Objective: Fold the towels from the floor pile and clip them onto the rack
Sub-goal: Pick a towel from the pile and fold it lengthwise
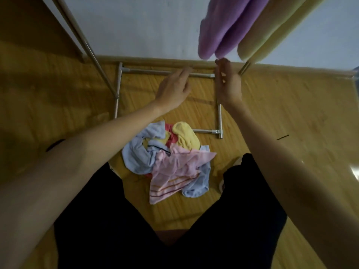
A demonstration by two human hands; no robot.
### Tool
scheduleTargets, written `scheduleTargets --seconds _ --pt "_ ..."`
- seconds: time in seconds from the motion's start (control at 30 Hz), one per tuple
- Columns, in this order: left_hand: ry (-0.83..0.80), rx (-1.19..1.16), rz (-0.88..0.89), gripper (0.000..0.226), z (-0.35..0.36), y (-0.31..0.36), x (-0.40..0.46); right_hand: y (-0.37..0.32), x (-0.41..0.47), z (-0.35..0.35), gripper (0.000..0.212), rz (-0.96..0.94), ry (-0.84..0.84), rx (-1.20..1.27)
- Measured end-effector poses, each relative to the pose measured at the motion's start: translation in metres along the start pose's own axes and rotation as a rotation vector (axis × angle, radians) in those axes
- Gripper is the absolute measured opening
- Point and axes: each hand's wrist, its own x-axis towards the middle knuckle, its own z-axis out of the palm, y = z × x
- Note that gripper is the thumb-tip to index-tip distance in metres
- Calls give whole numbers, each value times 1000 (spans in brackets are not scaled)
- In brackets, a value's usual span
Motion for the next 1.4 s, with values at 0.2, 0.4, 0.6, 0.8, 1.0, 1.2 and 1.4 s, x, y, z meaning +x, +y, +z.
scheduleTargets --seconds 0.2,0.4,0.6,0.8,1.0,1.2,1.4 --pt "-414 -1 -302 50 64 -72 -110 90 -96 59 41 194 -453 -192" --pt "-672 -41 -424 22 108 -103 -192 140 -175 108 48 319 -856 -266" --pt "-719 -114 -540 22 161 -108 -208 173 -210 145 55 380 -981 -291" --pt "-674 -228 -741 36 222 -112 -187 202 -217 168 60 378 -1032 -328" --pt "-576 -146 -885 18 253 -107 -185 207 -202 174 57 332 -980 -307" --pt "-428 -305 -773 4 230 -94 -200 196 -185 177 63 353 -989 -247" --pt "-395 -548 -755 4 180 -71 -198 177 -177 165 42 171 -1150 -371"
